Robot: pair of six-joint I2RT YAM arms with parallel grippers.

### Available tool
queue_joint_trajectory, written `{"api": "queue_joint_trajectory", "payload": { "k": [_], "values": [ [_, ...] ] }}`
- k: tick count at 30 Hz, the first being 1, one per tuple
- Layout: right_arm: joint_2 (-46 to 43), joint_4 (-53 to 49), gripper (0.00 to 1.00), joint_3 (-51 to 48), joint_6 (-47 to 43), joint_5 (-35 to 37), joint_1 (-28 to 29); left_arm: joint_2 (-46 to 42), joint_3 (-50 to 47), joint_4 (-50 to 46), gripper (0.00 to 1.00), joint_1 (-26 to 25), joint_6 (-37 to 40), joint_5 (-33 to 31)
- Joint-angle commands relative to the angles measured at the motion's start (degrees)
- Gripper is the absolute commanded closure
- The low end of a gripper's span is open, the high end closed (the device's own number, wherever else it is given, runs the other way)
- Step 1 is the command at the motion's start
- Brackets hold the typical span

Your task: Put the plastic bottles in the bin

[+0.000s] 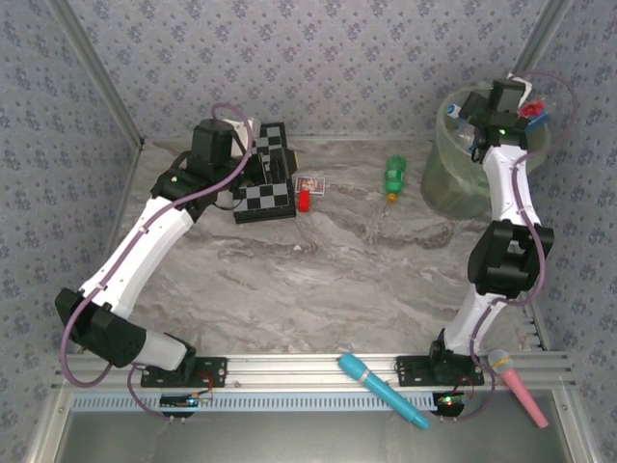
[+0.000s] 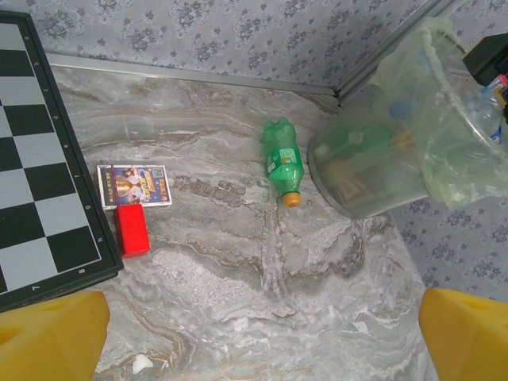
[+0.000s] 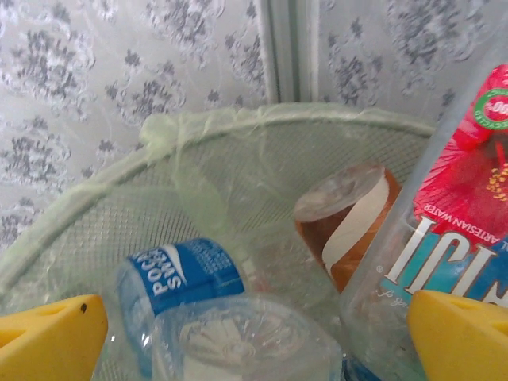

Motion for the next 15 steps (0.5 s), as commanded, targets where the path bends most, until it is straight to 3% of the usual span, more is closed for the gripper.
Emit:
{"api": "queue_joint_trajectory", "payload": {
  "k": [1,15],
  "values": [
    [-2.3,6.0,0.00,-1.5,-1.1,-2.2,-1.4,1.2,3.7,-3.5,0.00,-1.0,0.3,-1.5],
    [-6.3,3.9,0.00,-1.6,-1.3,-5.7,1.6,3.0,6.8,-5.8,0.00,-3.3,1.4,-2.7]
  ]
}}
